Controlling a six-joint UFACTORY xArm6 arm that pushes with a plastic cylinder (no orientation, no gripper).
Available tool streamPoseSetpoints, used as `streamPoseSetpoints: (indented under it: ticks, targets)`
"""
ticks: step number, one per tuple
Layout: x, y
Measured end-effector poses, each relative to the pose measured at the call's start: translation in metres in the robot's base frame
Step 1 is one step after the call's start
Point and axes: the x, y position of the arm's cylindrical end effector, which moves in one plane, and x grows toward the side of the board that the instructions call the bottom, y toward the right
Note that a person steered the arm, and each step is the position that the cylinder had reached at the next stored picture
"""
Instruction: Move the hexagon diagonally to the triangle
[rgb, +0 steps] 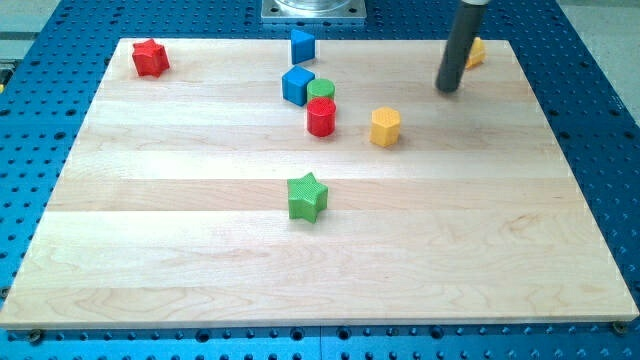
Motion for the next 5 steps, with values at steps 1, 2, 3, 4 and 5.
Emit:
streamPoseSetpoints:
  ticks: [1,2,3,4,5]
  targets:
    - [0.044,-0.033]
    - [0.106,-0.077]
    - [0.106,-0.154]
    - [0.096,-0.159]
    - [0.086,-0.192]
